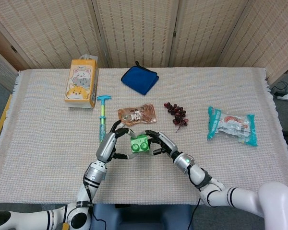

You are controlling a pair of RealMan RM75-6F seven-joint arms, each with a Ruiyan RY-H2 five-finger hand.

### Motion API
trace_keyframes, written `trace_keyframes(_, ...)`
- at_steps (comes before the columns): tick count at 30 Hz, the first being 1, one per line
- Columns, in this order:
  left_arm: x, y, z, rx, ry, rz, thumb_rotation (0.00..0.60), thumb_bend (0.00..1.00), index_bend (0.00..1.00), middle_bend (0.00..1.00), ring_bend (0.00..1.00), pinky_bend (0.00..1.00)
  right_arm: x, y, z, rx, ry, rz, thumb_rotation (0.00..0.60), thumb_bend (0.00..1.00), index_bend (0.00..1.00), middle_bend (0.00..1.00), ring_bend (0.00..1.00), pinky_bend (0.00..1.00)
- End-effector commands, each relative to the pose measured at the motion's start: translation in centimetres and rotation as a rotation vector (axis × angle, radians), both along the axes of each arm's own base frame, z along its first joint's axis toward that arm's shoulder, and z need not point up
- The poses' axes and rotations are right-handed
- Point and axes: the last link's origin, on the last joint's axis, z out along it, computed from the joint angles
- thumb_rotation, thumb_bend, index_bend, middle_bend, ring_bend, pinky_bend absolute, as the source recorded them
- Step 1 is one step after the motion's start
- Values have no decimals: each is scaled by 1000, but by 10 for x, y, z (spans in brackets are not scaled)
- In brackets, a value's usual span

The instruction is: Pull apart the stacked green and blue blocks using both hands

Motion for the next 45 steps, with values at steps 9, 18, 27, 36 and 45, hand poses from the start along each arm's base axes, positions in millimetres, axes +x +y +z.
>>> trace_keyframes(9,-2,7,10,28,-12,1,600,398,662,880,365,0,-13,0,6,-34,53,6,600,340,777,553,587,281)
trace_keyframes(18,-48,8,18,61,77,58,600,395,655,880,350,0,-41,2,43,-159,264,105,600,340,777,553,586,281)
trace_keyframes(27,-95,1,2,29,126,108,600,394,651,880,338,0,-73,13,89,-206,531,136,600,340,777,553,585,281)
trace_keyframes(36,-123,-2,-19,-24,137,133,600,395,650,880,335,0,-89,20,98,-159,755,159,600,341,777,549,576,281)
trace_keyframes(45,-130,-1,-29,-67,121,148,600,393,587,856,312,0,-89,21,86,-104,805,150,600,340,719,443,472,280)
